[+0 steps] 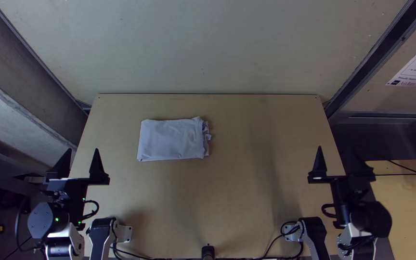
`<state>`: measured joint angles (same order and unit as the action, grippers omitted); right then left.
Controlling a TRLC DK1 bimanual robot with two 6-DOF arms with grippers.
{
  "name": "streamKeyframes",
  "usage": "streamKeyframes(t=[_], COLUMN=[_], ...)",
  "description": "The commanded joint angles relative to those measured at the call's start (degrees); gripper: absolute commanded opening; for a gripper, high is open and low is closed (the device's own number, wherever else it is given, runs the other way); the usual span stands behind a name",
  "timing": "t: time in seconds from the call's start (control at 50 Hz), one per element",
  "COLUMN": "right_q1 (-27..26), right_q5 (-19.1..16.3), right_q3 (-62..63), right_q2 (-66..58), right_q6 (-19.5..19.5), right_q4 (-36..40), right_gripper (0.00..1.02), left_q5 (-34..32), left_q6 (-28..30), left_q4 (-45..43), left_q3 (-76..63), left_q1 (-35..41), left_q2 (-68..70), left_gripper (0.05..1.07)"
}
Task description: Fold the t-shirt
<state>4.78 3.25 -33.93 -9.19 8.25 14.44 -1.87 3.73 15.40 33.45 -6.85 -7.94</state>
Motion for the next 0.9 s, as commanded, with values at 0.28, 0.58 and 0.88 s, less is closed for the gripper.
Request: streamKeyframes(t=[0.28,0.58,0.88], right_q1=[-1.08,-0.91,-0.64], right_q5=[0.36,0.36,-0.96], right_q3=[17.67,32.0,32.18], right_q2=[9.54,9.45,9.37], right_q6=[0.19,-4.3,-6.14], right_q4=[-3.36,-11.62,-11.8], right_gripper=[0.99,0.98,0.98], left_q5=[0.37,2.92,2.57], left_q6=[0.49,-0.74,6.47], left_q4=[-1.95,-7.93,-4.94], left_q3=[-15.17,-28.18,-30.11], left_q1=[-1.23,-2.38,-2.55], left_q2=[8.21,8.12,7.94], left_gripper=[1.03,1.03,1.03])
